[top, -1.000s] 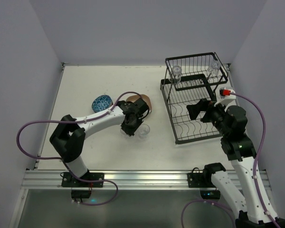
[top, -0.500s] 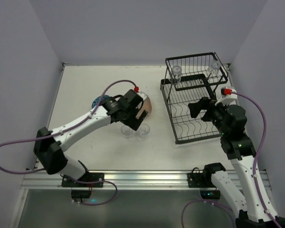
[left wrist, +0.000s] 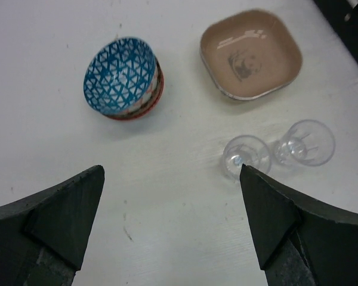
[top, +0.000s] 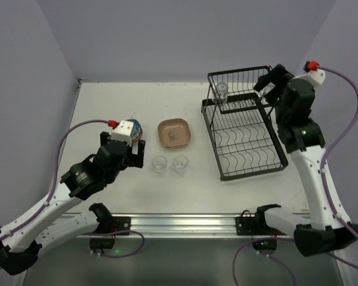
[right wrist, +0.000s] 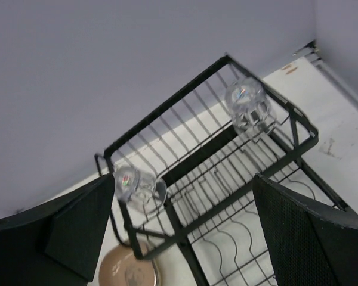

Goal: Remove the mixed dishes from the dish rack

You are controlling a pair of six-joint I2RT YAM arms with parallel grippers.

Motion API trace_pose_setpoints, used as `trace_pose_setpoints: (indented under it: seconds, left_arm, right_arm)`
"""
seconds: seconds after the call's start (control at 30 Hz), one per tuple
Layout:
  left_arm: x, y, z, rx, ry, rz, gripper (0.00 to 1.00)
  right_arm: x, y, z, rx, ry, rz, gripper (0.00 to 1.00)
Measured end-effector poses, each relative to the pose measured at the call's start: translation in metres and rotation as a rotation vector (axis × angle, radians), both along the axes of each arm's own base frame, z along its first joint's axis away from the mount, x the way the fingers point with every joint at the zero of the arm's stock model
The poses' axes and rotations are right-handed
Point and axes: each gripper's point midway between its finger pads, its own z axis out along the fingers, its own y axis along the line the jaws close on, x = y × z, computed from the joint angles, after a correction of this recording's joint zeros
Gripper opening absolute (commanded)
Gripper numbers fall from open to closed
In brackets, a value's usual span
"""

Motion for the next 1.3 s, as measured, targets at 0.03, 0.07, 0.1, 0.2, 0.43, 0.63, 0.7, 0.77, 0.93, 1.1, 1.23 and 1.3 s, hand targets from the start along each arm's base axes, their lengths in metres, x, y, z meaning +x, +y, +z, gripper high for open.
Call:
trace_pose_setpoints:
  seconds: [0.03,0.07,0.1,0.2,0.43,0.63,0.7,0.77,0.93,1.1,1.23,1.3]
  left_arm:
    - [-0.003,0.004,-0.015,0.015,0.021,0.007,1.0]
    - [-0.005,0.006,-0.029,0.034,0.045,0.009,1.0]
    - [-0.008,0.008,-0.037,0.044,0.06,0.012,1.0]
    - [-0.012,0.012,-0.041,0.026,0.055,0.019,1.0]
    - [-0.018,0.018,-0.011,-0.09,-0.047,0.019,1.0]
    - [-0.018,0.016,-0.01,-0.1,-0.05,0.009,1.0]
    - [-0.019,0.016,-0.009,-0.11,-0.056,0.005,1.0]
    - [-0.021,0.017,-0.005,-0.125,-0.067,-0.001,1.0]
    - [-0.024,0.017,0.004,-0.162,-0.097,-0.01,1.0]
    - [-0.025,0.015,0.002,-0.164,-0.09,-0.023,1.0]
    - [-0.025,0.012,-0.001,-0.164,-0.083,-0.036,1.0]
    - [-0.025,0.011,-0.002,-0.166,-0.081,-0.041,1.0]
  right_arm:
    - [0.013,-0.006,0.008,0.0,-0.001,-0.048,0.99]
    - [0.028,-0.011,0.012,-0.002,0.004,-0.094,0.98]
    - [0.042,-0.016,0.011,-0.009,0.018,-0.137,0.97]
    - [0.078,-0.027,-0.004,-0.05,0.096,-0.244,0.95]
    - [0.128,-0.041,-0.048,-0.146,0.235,-0.369,0.88]
    - [0.143,-0.048,-0.058,-0.178,0.263,-0.438,0.85]
    - [0.145,-0.051,-0.062,-0.187,0.273,-0.458,0.85]
    - [0.146,-0.053,-0.07,-0.198,0.288,-0.476,0.84]
    - [0.154,-0.056,-0.094,-0.219,0.337,-0.503,0.83]
    - [0.16,-0.058,-0.117,-0.247,0.388,-0.527,0.81]
    - [0.165,-0.061,-0.118,-0.259,0.386,-0.554,0.78]
    - [0.167,-0.062,-0.119,-0.266,0.387,-0.565,0.75]
